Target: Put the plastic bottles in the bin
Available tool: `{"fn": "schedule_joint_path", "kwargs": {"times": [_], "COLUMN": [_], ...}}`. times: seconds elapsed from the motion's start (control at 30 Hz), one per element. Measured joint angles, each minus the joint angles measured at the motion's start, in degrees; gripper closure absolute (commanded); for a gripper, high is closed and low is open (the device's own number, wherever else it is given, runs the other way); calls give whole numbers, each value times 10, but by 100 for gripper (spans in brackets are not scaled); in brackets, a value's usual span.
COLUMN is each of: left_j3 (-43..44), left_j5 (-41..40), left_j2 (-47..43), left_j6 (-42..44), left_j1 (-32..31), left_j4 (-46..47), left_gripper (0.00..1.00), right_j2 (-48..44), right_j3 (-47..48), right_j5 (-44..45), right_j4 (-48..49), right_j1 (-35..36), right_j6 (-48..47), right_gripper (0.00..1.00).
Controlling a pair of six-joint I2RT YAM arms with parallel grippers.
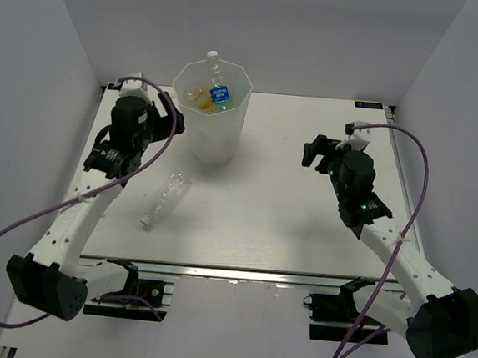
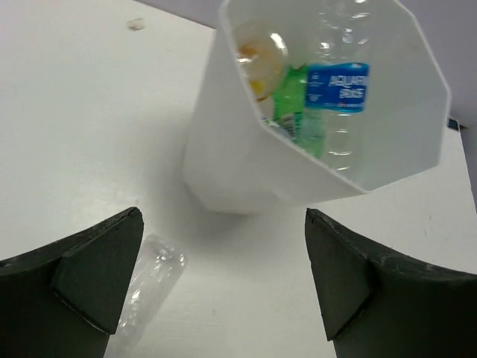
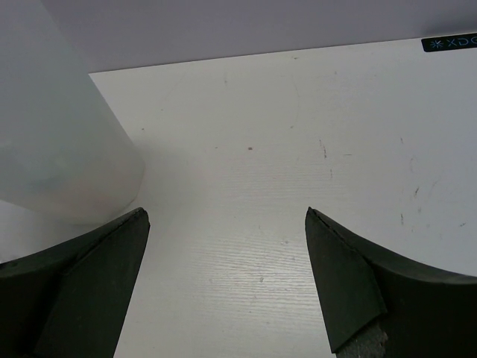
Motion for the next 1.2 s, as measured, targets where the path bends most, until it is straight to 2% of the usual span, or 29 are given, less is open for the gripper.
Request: {"fn": "schedule_joint_path", "kwargs": {"times": [0.1, 0.27, 0.47, 0.63, 0.9, 1.2], "left_j3": [-32, -94, -236, -315, -361, -375], "left_j5": [-48, -95, -64, -18, 51, 34], "left_j2": [-42, -64, -11, 20, 21, 66], "left_j6": [-35, -72, -76, -69, -56, -47], "left_j1": [2, 13, 50, 52, 52, 14], "left_j4": [-28, -46, -20, 53, 148, 160], "left_gripper": [2, 2, 2, 2, 2, 2], "right_j2": [1, 1, 8, 14, 19, 26], "right_j3": [0, -1, -5, -10, -17, -17], "right_j5": [-18, -43, -78, -96, -112, -116], "right_j4": [4, 12, 17, 24, 36, 38], "right_j1": [-10, -23, -34, -42, -56, -61], "right_j6": [2, 9, 18, 28, 41, 45], "right_gripper": [11, 11, 11, 11, 11, 11]}}
